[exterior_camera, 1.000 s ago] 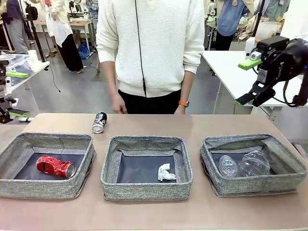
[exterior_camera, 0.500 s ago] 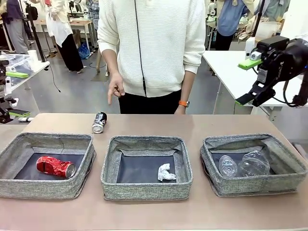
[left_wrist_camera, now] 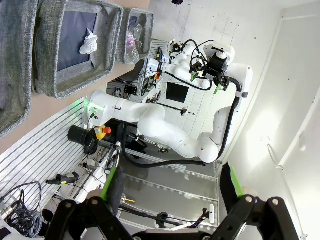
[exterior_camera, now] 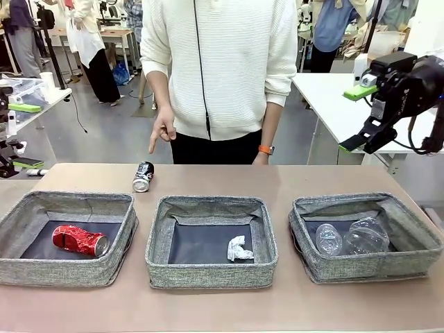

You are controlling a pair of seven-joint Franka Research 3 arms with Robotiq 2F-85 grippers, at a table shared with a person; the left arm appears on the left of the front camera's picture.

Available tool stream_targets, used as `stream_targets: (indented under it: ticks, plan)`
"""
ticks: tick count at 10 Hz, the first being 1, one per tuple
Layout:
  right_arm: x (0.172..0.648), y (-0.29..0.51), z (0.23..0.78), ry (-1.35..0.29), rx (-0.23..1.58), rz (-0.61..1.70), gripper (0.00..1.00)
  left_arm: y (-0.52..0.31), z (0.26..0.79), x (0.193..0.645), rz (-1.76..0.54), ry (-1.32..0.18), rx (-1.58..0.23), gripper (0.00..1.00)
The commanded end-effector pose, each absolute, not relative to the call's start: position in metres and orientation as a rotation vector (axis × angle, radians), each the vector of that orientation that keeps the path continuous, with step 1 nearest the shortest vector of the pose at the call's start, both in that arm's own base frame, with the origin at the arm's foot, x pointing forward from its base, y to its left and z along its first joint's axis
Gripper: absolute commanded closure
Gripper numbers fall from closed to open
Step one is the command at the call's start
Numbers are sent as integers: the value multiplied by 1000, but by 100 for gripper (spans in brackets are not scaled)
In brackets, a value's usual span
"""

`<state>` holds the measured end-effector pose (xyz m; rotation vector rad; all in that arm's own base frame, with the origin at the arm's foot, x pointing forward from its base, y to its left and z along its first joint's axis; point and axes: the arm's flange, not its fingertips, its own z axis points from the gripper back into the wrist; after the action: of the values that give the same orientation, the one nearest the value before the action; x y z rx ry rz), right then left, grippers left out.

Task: Sort the waste into the appropriate baskets.
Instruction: Pick up the waste item pointed out by the person.

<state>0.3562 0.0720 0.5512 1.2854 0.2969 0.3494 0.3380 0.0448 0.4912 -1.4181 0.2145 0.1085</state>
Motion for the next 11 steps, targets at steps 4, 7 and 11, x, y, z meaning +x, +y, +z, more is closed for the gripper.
stream_targets:
  ticks: [4,7,11]
  plan:
    - [357,75,550,273,1305,340,0,22,509,362,280,17,-1185,0]
    - [357,75,550,273,1305,340,0,-61,522,449,274,-386,-565,0]
    - [357,75,550,273,1305,340,0,-131,464,534,91,-345,-14,0]
